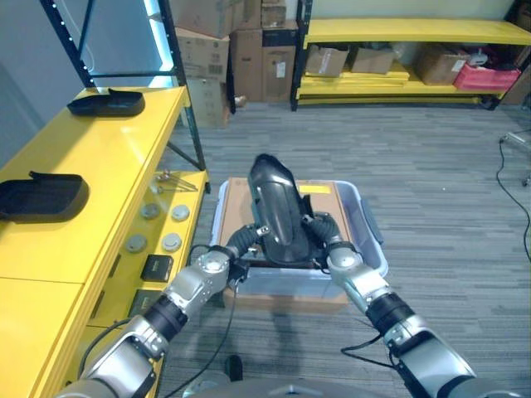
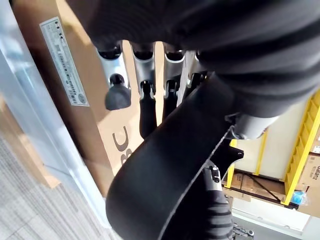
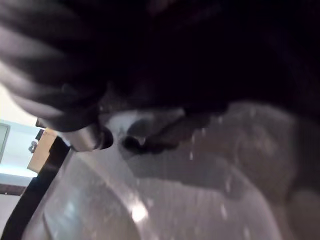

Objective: Move parts from the plastic box to the shelf.

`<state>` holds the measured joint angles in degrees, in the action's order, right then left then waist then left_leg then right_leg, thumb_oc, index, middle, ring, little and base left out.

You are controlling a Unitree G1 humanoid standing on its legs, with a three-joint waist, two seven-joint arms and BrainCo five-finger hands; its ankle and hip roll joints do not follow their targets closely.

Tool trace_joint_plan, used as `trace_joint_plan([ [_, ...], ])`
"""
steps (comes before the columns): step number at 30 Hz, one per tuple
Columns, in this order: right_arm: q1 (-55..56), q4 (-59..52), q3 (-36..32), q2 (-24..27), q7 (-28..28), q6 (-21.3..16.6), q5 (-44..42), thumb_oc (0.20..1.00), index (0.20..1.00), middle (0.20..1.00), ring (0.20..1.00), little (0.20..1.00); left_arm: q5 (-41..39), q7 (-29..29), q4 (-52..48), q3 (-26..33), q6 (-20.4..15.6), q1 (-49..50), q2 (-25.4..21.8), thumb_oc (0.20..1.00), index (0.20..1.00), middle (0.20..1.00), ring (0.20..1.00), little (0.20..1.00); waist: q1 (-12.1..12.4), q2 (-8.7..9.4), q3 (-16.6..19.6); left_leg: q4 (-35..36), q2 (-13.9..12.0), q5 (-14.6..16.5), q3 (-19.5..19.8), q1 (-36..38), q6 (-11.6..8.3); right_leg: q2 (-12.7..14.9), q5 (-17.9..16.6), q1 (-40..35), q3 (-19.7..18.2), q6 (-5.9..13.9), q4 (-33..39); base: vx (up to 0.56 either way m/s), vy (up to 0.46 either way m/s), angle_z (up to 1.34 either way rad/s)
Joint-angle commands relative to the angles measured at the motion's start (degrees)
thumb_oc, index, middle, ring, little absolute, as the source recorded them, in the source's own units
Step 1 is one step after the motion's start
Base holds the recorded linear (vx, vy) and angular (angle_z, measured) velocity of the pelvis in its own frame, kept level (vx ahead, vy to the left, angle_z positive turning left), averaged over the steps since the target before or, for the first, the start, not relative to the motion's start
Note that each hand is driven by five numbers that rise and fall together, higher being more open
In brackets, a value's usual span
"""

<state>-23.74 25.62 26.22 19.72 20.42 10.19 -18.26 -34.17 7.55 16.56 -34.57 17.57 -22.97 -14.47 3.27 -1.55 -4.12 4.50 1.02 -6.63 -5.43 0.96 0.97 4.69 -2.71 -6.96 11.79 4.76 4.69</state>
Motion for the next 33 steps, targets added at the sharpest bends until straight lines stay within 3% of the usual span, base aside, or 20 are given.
trace_joint_plan([
  [1, -4.7, 0.2, 0.8, -3.3, 2.4, -2.5, -1.1, 1.000, 1.000, 1.000, 1.000, 1.000, 2.9, 2.7, 3.3, 0.4, -10.2, -8.6, 6.3, 0.200, 0.200, 0.200, 0.200, 0.200, 2.6, 0.46, 3.7, 0.5, -2.0, 6.8, -0.8, 1.8, -2.03, 2.9, 2.6, 3.0, 3.0, 4.47, -1.7, 0.00, 0.000, 0.00],
  [12, 3.2, 2.3, -5.6, 1.8, 4.4, -2.3, 1.0, 1.000, 1.000, 1.000, 1.000, 1.000, 9.8, 6.8, 1.0, 10.9, -14.9, -3.9, -0.8, 0.200, 0.200, 0.200, 0.200, 0.200, 3.0, 0.90, 3.8, 0.5, -2.0, 6.7, -0.8, 1.7, -2.13, 2.6, 2.6, 3.1, 2.4, 4.27, -1.3, 0.00, 0.002, -0.01],
  [16, 10.5, 4.9, -9.8, 4.1, 2.5, -2.3, 1.9, 1.000, 1.000, 1.000, 1.000, 1.000, 12.7, 8.9, -0.1, 16.9, -18.9, 1.4, -4.8, 0.200, 0.200, 0.200, 0.200, 0.200, 2.8, 1.07, 3.6, 0.5, -2.1, 6.7, -1.4, 1.4, -2.11, 2.5, 2.5, 3.6, 1.8, 4.22, -1.1, -0.02, 0.017, -0.09],
  [21, 17.3, 8.5, -12.2, 5.3, -4.1, 3.1, 7.4, 1.000, 1.000, 1.000, 1.000, 1.000, 15.6, 9.8, -3.4, 24.5, -22.4, 7.7, -9.0, 0.200, 0.200, 0.200, 0.200, 0.200, 2.6, 1.33, 3.2, 0.5, -2.0, 6.6, -1.5, 1.0, -2.11, 2.4, 2.6, 4.2, 1.4, 4.16, -1.2, -0.03, 0.023, -0.10],
  [22, 20.1, 12.3, -12.1, 4.9, -7.1, 5.3, 10.0, 1.000, 1.000, 1.000, 1.000, 1.000, 15.4, 9.6, -5.7, 28.1, -23.3, 10.5, -10.7, 0.200, 0.200, 0.200, 0.200, 0.200, 3.0, 1.48, 3.0, 0.5, -1.9, 6.7, -1.4, 0.8, -2.08, 2.4, 2.5, 4.3, 1.3, 4.11, -1.1, -0.04, 0.035, -0.06],
  [28, 24.7, 31.7, -12.8, 0.2, -9.7, 3.6, 12.0, 1.000, 1.000, 1.000, 1.000, 1.000, 16.3, 8.4, -12.1, 34.9, -24.7, 15.9, -13.3, 0.200, 0.200, 0.200, 0.200, 0.200, 5.2, 1.03, 2.4, 0.5, -1.0, 7.0, 0.5, 0.3, -1.65, 2.7, 2.6, 4.1, 1.7, 4.20, -1.1, -0.03, 0.041, 0.00],
  [32, 26.4, 43.2, -13.6, -3.3, -9.7, 0.3, 18.1, 1.000, 1.000, 1.000, 1.000, 1.000, 17.2, 6.5, -17.6, 38.8, -26.4, 18.7, -15.1, 0.200, 0.200, 0.200, 0.200, 0.200, 7.9, 0.31, 2.5, 0.5, 0.3, 7.1, 3.5, -1.1, -0.82, 3.2, 3.3, 4.7, 2.4, 4.42, -2.5, -0.07, 0.031, 0.12],
  [33, 27.5, 45.6, -13.9, -3.6, -8.9, -2.5, 19.5, 1.000, 1.000, 1.000, 1.000, 1.000, 16.1, 5.5, -22.4, 39.4, -28.3, 19.6, -17.6, 0.200, 0.200, 0.200, 0.200, 0.200, 8.3, -0.51, 1.7, 0.5, 1.0, 6.7, 5.7, -1.3, -0.16, 2.5, 5.4, 5.7, 1.7, 3.98, -6.5, -0.13, -0.034, 0.38],
])
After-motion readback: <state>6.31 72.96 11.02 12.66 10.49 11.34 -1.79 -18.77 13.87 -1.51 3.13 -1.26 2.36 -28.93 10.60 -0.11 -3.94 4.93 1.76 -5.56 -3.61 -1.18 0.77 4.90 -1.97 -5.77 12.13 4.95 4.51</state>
